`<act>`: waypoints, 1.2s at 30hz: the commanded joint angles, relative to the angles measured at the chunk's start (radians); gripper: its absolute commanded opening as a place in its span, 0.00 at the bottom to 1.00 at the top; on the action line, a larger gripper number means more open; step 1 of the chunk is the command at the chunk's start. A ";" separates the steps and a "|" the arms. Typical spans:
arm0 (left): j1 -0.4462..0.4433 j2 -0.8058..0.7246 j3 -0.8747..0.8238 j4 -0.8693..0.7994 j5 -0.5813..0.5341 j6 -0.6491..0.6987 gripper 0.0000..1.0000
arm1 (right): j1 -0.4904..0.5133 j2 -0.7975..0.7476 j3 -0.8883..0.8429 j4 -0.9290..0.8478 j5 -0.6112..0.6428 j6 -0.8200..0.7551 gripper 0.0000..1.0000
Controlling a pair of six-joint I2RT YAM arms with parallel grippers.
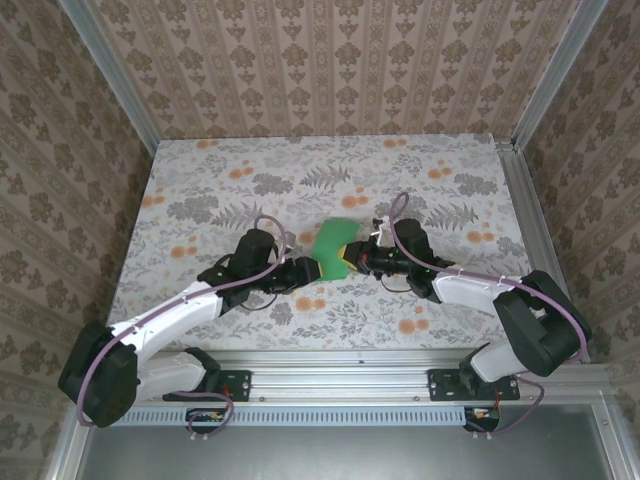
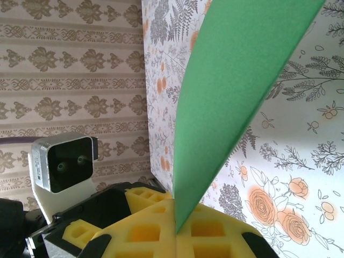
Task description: Fold a paper plane with a square sheet of paper (pick it up from the middle)
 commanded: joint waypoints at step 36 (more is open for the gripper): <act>0.029 -0.033 0.047 0.008 0.017 0.006 0.28 | -0.002 -0.007 -0.025 0.080 -0.033 0.030 0.00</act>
